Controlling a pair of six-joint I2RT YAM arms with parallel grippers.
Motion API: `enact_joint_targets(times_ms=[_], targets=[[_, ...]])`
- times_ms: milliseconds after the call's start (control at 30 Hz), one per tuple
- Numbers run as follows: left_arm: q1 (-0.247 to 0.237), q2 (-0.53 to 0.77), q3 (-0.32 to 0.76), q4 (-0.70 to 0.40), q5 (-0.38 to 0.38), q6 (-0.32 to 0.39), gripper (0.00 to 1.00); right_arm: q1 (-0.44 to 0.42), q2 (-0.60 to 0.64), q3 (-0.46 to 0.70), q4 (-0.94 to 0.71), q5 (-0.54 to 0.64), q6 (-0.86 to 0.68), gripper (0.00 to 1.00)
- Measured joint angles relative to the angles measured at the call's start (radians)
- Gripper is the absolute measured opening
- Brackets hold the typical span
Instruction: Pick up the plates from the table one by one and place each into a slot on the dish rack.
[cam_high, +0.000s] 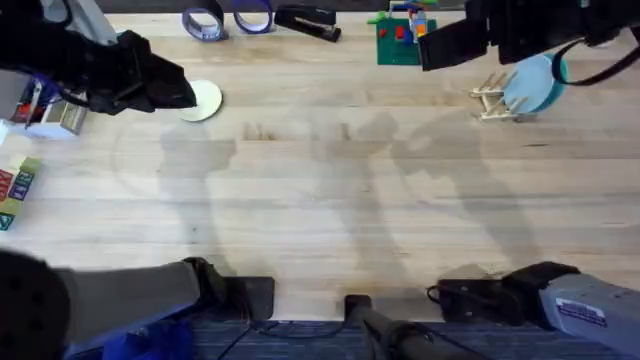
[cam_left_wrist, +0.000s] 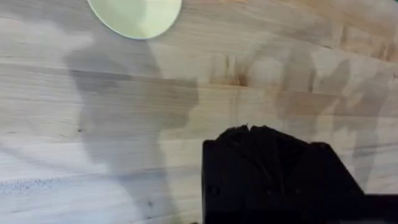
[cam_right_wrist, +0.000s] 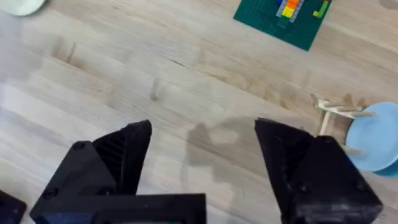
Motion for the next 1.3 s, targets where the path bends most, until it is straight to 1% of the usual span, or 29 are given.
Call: enact_joint_targets(times_ms=[233, 333, 400, 667, 733, 1100, 1300], targets=[[0.105, 0.104, 0.0, 0.053, 0.059, 0.04, 0.04, 0.0, 0.0, 0.0, 0.0, 0.0, 0.0, 0.995], [0.137, 0.134, 0.0, 0.075, 0.066, 0.054, 0.041, 0.0, 0.0, 0.0, 0.0, 0.0, 0.0, 0.995], [0.15, 0.155, 0.0, 0.103, 0.073, 0.059, 0.04, 0.0, 0.0, 0.0, 0.0, 0.0, 0.0, 0.993], [0.155, 0.227, 0.0, 0.273, 0.11, 0.065, 0.04, 0.0, 0.0, 0.0, 0.0, 0.0, 0.0, 0.995], [0.155, 0.244, 0.0, 0.296, 0.113, 0.064, 0.04, 0.0, 0.0, 0.0, 0.0, 0.0, 0.0, 0.995], [0.158, 0.34, 0.001, 0.368, 0.118, 0.062, 0.041, 0.0, 0.0, 0.0, 0.0, 0.0, 0.0, 0.995], [0.182, 0.37, 0.046, 0.369, 0.122, 0.061, 0.04, 0.0, 0.0, 0.0, 0.0, 0.0, 0.0, 0.993]])
